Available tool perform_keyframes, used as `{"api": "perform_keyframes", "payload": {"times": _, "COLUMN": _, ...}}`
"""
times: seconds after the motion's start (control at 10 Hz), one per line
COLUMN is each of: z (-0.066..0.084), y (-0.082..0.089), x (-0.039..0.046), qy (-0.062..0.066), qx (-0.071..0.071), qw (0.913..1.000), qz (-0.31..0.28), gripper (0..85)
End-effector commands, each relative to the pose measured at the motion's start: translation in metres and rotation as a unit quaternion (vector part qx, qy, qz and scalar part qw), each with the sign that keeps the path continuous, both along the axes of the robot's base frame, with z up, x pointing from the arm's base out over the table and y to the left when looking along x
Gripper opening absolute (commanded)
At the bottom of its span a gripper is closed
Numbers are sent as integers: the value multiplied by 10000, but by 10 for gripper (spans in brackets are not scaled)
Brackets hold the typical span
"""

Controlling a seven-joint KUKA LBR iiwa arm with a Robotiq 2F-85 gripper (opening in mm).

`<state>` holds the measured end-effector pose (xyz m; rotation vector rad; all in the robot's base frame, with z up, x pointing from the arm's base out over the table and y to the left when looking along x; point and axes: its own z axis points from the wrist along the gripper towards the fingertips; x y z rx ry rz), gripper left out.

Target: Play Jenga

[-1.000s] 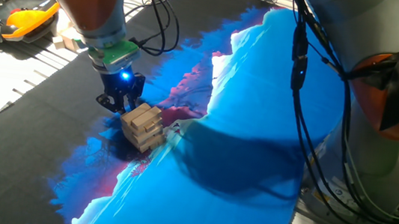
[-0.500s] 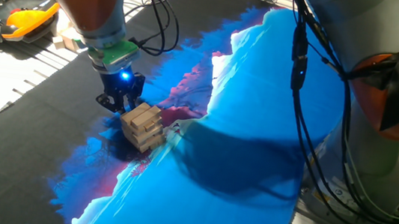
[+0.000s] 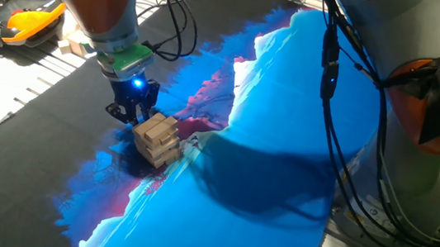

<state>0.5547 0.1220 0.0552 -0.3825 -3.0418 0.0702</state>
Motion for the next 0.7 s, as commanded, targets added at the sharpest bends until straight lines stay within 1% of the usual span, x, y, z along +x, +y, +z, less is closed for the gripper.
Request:
{"api": "perform_keyframes", "payload": {"times": 0.0, "z": -1, "y": 0, "x": 1, "qy": -7, "qx": -1, "qw": 10000, "qz": -2, "gripper": 170}}
{"api": "perform_keyframes", "payload": {"times": 0.6, "z": 15, "y": -6, "x": 14, "qy": -7, "qx": -9, "qw": 10000, "qz": 6, "gripper": 170}}
